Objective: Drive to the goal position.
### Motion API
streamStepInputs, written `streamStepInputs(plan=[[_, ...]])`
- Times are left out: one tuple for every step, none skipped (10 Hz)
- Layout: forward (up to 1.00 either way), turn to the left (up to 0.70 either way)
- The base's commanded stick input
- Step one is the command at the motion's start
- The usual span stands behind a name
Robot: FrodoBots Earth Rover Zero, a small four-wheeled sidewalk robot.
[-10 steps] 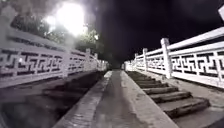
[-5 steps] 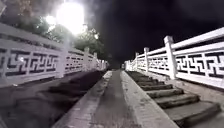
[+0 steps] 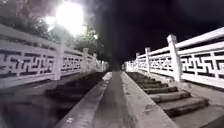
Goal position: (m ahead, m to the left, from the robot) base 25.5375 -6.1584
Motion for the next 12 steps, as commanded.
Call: streamStepInputs(plan=[[0.45, 0.0], [0.45, 0.0], [0.45, 0.0], [0.45, 0.0], [0.45, 0.0], [0.45, 0.0], [0.45, 0.0], [0.45, 0.0], [0.45, 0.0], [0.45, 0.0], [0.45, 0.0], [0.45, 0.0]])
